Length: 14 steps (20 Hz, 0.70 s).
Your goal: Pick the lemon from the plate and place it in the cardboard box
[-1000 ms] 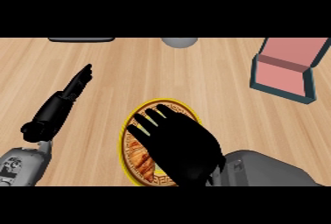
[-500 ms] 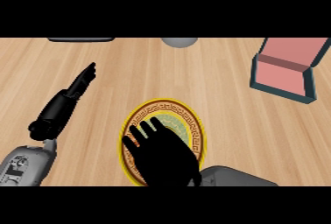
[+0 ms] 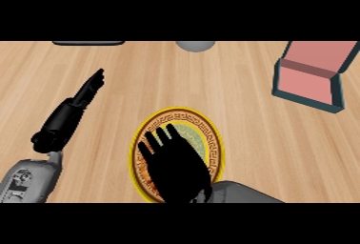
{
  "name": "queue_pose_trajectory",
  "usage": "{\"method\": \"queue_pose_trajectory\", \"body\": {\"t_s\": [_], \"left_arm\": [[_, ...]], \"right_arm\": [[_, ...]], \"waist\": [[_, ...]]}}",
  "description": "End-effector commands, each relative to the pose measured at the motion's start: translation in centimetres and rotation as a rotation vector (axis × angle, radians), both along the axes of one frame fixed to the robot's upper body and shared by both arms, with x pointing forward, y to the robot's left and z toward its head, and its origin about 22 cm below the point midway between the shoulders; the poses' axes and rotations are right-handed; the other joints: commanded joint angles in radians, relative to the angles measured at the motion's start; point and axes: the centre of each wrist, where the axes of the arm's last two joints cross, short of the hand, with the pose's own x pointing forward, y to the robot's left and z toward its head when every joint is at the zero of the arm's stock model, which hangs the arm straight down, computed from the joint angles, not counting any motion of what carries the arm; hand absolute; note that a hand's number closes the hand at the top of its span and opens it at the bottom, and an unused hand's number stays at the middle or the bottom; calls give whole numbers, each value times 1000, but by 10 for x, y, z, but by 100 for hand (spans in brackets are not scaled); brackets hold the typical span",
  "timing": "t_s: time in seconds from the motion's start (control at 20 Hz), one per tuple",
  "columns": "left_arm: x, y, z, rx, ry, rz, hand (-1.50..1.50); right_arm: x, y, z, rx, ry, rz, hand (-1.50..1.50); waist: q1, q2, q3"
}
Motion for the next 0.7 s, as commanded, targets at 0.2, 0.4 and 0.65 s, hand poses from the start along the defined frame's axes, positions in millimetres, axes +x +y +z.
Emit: {"method": "queue_pose_trajectory", "body": {"t_s": [0.2,0.4,0.65], "left_arm": [[-10,15,4,-19,24,-8,0],[-9,20,9,8,12,-19,0],[-4,-8,-12,-8,17,-11,0]], "right_arm": [[21,-1,-18,-68,-26,-36,-150],[24,-8,-44,-52,-27,-27,-150],[31,-1,-41,-36,20,-13,-150]], "waist": [[4,0,0],[3,0,0],[-1,1,0]]}}
